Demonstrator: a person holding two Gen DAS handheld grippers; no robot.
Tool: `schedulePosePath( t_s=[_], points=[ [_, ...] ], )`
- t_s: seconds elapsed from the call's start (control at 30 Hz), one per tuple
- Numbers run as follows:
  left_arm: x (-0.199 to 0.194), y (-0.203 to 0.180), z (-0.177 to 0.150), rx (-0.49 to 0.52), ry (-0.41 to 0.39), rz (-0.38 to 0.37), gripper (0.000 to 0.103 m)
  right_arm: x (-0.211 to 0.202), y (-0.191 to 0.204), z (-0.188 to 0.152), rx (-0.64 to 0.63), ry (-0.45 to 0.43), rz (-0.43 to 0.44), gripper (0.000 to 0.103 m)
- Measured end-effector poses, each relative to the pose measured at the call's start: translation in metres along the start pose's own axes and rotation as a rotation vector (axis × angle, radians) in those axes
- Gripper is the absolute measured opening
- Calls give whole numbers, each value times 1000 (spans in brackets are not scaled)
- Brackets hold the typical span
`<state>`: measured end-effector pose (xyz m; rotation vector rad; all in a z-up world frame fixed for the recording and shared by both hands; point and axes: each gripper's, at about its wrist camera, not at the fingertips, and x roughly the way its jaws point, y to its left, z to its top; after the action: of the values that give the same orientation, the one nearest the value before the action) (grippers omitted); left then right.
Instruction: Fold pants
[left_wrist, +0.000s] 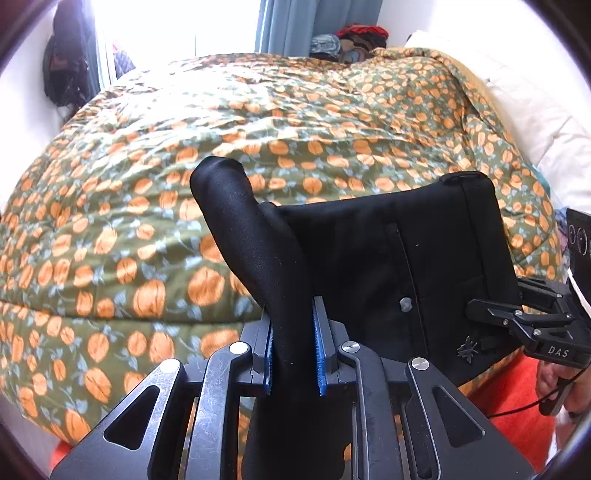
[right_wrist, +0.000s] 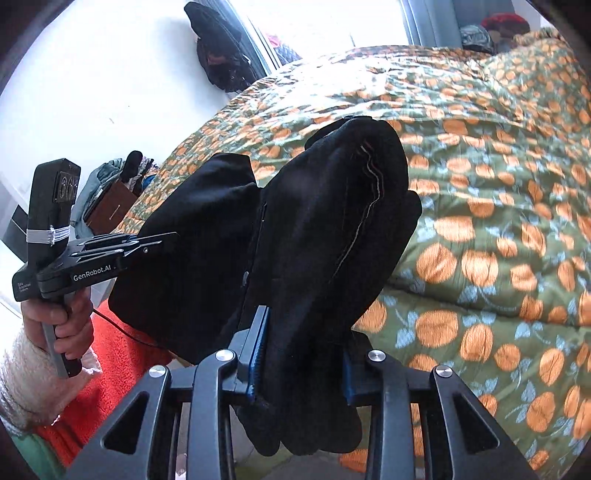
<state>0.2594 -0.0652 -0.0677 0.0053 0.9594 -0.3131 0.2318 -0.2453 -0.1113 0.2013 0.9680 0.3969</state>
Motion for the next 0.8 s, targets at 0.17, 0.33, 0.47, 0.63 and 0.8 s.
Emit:
schedulePosePath(
  t_s=[0.17,0.33,0.47,0.63,0.8],
  points=[
    [25,33,67,-13,-96,48,16,27,-12,69,-26,-67,-16,33],
    [77,61,107,-20,-121,103,16,70,-29,128,-72,-105,-53,33],
    [139,72,106,-6,-54,156,16,117,-58,145,-39,-64,-95,33],
    [195,94,85,-2,25,324,51,171,-109,125,83,36,-175,39],
    [171,99,78,-21,9,383,78,168,-131,116,171,19,-211,79]
  ],
)
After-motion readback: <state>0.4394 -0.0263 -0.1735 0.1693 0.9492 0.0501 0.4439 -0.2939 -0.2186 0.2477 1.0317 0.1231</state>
